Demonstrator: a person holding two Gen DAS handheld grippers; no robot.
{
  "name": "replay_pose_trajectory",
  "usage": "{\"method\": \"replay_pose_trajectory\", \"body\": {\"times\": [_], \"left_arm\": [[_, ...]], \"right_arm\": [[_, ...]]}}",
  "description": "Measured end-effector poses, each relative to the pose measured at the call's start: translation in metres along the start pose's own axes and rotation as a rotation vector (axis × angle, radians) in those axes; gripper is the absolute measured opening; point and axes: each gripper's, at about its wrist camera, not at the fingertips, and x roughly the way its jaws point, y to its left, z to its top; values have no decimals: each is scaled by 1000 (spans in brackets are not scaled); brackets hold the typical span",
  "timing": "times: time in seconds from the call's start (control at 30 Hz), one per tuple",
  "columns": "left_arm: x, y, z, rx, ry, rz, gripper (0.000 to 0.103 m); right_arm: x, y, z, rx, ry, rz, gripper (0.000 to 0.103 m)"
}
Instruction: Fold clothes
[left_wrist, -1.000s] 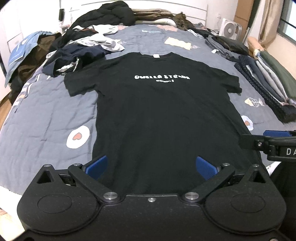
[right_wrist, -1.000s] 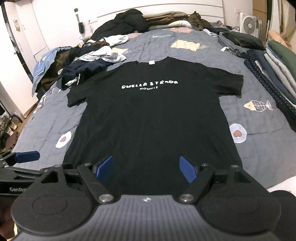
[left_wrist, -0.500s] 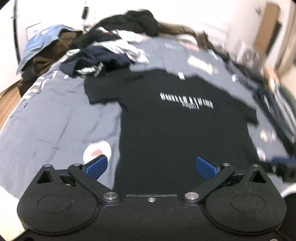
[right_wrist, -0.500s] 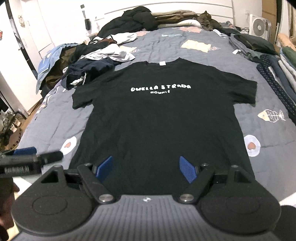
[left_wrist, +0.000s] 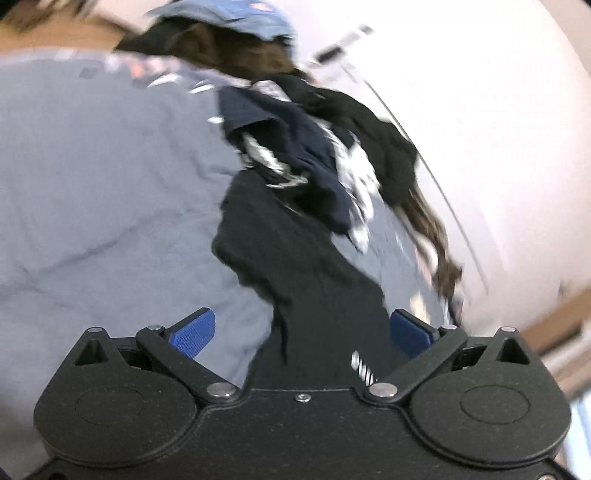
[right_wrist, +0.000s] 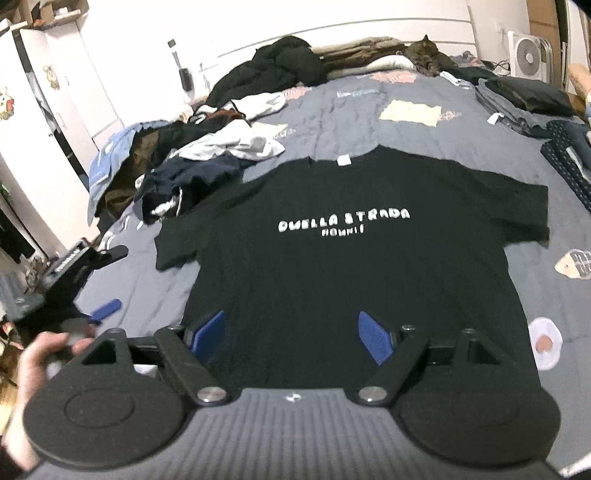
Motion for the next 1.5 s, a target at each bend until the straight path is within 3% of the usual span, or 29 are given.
{"method": "replay_pose_trajectory", "body": {"times": [0.27, 0.43, 0.57, 0.7, 0.8, 0.87, 0.93, 1.0, 1.1, 1.3, 1.4, 1.5], "left_arm": [[67, 39, 2, -219, -51, 23, 93], [85, 38, 4, -179, -64, 30, 92], [99, 39, 9, -164, -71, 40, 79], [109, 38, 8, -126, -74, 43, 72], [115, 41, 10, -138, -71, 42, 52], [118, 46, 11, -156, -64, 44, 29], [120, 50, 13, -152, -52, 48, 16], [120, 50, 15, -128, -52, 46, 11], [116, 30, 13, 2, -62, 30, 7], [104, -57, -24, 544, -75, -41, 7], [103, -91, -63, 814, -29, -79, 7], [109, -106, -99, 995, 59, -90, 7]], "right_arm": [[28, -14, 14, 32, 3, 2, 79], [44, -17, 16, 38, 15, 18, 79], [53, -16, 15, 38, 27, 39, 79], [58, -16, 13, 22, 29, 49, 79], [62, -20, 13, 28, 34, 41, 79], [66, -22, 12, 39, 43, 39, 79], [69, -25, 11, 49, 53, 38, 79], [71, -27, 8, 52, 64, 36, 79], [73, -29, 4, 47, 78, 30, 79], [75, -38, -1, 75, 92, 22, 79], [72, -42, -2, 81, 88, 13, 79], [69, -48, -2, 86, 81, 5, 79]]}}
